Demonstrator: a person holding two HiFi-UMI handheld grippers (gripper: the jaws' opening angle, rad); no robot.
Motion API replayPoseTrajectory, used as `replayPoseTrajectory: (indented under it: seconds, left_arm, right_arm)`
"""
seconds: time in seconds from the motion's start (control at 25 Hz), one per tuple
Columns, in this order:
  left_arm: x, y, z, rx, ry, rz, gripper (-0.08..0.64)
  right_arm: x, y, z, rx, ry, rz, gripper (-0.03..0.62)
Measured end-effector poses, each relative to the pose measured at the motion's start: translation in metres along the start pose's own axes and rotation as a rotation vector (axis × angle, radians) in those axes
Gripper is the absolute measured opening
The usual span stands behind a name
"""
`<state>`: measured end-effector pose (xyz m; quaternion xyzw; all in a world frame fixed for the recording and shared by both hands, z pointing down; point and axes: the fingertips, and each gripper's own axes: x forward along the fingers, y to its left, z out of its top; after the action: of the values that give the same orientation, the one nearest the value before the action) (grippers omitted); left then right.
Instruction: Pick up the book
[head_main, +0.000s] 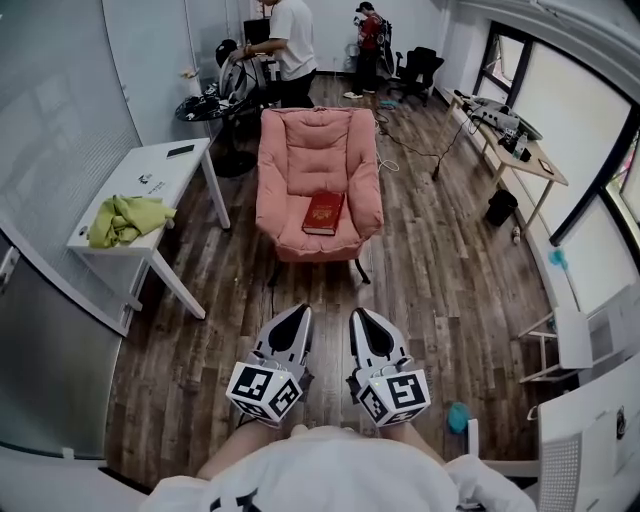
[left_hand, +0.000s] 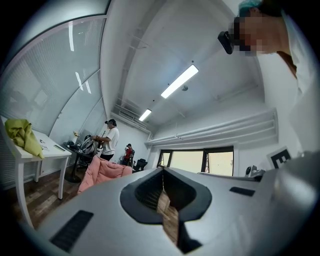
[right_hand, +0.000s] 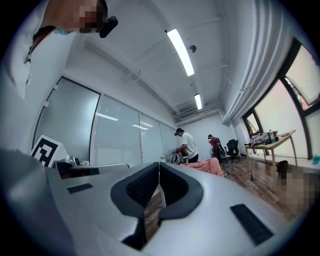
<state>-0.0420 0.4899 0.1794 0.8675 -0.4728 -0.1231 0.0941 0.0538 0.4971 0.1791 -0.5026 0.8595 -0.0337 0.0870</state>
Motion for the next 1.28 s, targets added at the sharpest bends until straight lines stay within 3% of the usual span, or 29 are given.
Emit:
replayPoseTrajectory:
  seconds: [0.6,0.88,1.28]
  left_arm:
    - [-0.033,0.032,-0.006,-0.003,0.048,-0.050,0.003]
    - [-0.017,0.048,-0.016,-0.041,0.046,-0.043,0.002]
    - [0.050,0.075,-0.016,-0.010,0.048,-0.033,0.003]
  right_arm:
    - [0.005,0.045,-0.015,-0.034,-0.003,-0.049,0.026]
    - [0.013,0.032,-0.032,0.007,0.032,-0.088,0.026]
    - [0.081,-0.013,-0.031,0.011,0.019,-0.049,0.026]
